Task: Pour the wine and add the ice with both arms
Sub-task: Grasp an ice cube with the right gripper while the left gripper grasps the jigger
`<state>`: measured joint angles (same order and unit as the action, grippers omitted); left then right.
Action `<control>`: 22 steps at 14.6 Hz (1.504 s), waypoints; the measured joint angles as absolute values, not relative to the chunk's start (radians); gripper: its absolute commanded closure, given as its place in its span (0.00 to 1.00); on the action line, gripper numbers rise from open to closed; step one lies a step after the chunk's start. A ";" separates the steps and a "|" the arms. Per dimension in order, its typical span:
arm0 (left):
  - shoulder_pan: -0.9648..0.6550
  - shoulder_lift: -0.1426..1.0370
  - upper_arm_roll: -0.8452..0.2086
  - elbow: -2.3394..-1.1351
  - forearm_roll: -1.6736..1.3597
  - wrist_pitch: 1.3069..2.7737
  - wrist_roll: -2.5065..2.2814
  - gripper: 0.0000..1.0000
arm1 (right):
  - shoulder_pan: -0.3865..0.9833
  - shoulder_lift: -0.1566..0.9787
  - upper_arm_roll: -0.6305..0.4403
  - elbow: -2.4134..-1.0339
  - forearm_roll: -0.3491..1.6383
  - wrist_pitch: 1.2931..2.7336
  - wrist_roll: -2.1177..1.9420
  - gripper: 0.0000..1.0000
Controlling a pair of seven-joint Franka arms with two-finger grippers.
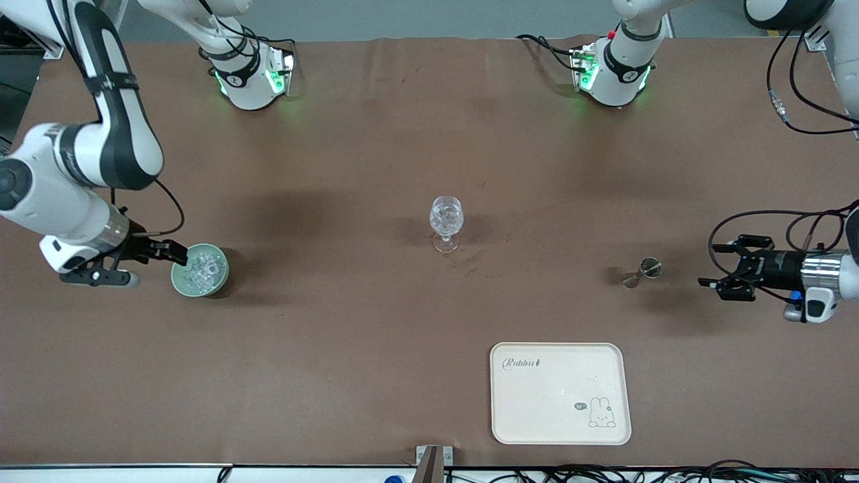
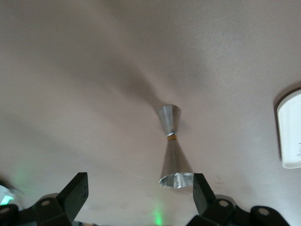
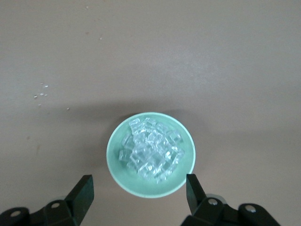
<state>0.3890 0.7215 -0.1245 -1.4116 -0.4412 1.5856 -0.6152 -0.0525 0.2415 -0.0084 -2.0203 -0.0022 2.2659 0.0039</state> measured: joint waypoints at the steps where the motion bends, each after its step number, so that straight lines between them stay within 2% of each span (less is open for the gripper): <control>1: 0.392 0.745 -0.124 -1.411 -0.473 1.588 -0.619 0.02 | -0.054 0.260 -0.008 -2.034 -0.002 2.299 0.004 0.15; 9: 0.392 0.876 -0.127 -1.409 -0.653 1.596 -0.635 0.09 | -0.057 0.357 -0.007 -2.067 0.021 2.367 0.005 0.22; 16: 0.373 0.923 -0.133 -1.409 -0.674 1.605 -0.638 0.14 | -0.067 0.395 -0.008 -2.067 0.023 2.425 0.005 0.27; 18: 0.368 0.929 -0.133 -1.409 -0.676 1.605 -0.638 0.18 | -0.067 0.399 -0.008 -2.066 0.034 2.430 0.005 0.29; 22: 0.356 0.932 -0.134 -1.409 -0.709 1.605 -0.642 0.32 | -0.067 0.408 -0.007 -2.066 0.076 2.430 0.005 0.34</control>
<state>0.3557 0.9318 -0.1340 -1.4087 -0.7085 1.6051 -0.6415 -0.0675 0.4076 -0.0072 -2.0665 0.0764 2.4303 0.0054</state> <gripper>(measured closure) 0.260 0.322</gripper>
